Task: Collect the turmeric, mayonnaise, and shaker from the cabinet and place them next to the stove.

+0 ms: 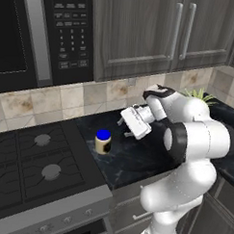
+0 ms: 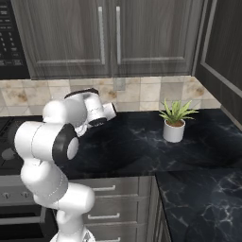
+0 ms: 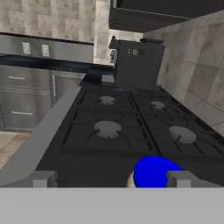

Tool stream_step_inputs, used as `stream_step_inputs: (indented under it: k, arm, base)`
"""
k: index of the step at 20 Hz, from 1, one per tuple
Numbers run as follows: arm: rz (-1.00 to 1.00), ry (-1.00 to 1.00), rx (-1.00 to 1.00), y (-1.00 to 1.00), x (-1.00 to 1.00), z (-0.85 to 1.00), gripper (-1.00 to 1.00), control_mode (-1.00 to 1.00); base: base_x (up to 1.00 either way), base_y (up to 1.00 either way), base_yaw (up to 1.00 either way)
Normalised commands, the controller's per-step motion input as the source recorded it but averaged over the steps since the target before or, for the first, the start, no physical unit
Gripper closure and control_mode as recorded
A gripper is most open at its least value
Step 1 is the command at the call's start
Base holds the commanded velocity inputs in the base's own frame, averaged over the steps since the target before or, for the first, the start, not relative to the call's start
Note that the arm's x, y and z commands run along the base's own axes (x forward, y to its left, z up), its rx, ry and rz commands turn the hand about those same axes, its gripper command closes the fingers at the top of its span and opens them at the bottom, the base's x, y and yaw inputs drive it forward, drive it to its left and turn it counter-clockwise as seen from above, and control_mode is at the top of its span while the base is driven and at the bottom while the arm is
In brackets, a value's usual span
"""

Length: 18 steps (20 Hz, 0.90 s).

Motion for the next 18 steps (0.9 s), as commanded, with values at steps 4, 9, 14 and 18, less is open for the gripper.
stream_step_inputs:
  k: [4, 9, 14, 18]
  arm:
    - [-0.01, -0.06, 0.00, -0.07, -1.00, 0.44, -1.00, -1.00]
    - [-0.04, -0.02, 0.00, -0.01, -1.00, 0.41, -1.00, -1.00]
    - [-0.08, 0.00, 0.00, 0.10, -1.00, 0.29, -1.00, -1.00]
    - [-0.11, 0.03, 0.00, 0.27, -0.91, 0.20, -1.00, -1.00]
  base:
    - [0.00, 0.00, 0.00]
    - [0.00, 0.00, 0.00]
    - [0.00, 0.00, 0.00]
    - [0.00, 0.00, 0.00]
